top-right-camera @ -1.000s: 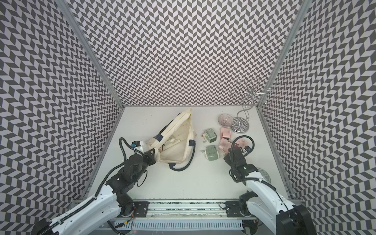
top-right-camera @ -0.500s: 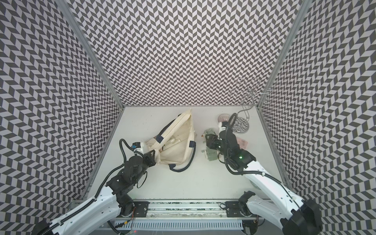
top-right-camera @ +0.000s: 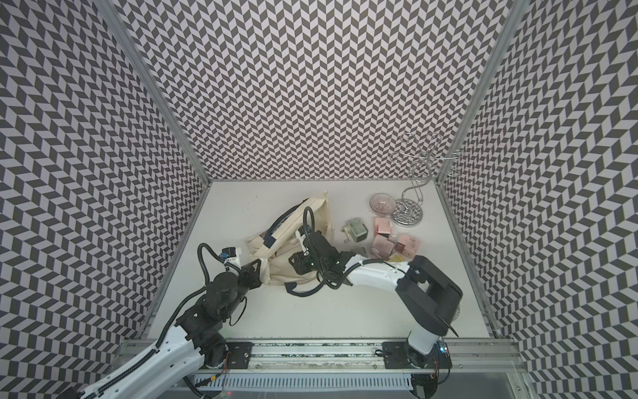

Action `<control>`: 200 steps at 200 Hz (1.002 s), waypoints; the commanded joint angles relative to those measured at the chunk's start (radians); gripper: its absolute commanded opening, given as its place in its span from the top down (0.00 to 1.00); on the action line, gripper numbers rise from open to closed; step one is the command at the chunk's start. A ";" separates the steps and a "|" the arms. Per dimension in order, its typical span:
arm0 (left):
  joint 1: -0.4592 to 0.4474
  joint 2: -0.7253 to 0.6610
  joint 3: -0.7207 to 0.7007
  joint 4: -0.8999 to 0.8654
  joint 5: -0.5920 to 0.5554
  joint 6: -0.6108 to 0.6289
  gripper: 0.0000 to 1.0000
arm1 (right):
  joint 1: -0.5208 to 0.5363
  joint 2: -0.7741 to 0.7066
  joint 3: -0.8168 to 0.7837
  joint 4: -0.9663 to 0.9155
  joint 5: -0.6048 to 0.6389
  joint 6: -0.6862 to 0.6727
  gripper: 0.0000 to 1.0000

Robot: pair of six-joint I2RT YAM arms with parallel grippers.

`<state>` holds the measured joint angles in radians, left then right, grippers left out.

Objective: Take out the pencil sharpeners from the tote bags
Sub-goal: Place the pencil sharpener at the center of the board, then adjust the canvas bag at the center of the board.

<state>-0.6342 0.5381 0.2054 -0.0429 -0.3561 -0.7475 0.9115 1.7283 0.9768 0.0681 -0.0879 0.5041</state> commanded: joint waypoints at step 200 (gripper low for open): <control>0.003 -0.160 0.042 -0.218 0.026 -0.034 1.00 | 0.023 0.483 0.433 0.323 0.242 0.748 0.00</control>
<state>-0.6319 0.4366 0.2157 -0.1555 -0.3611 -0.7620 0.9310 2.1521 1.3529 0.2329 0.1989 1.1404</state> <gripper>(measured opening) 0.048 0.995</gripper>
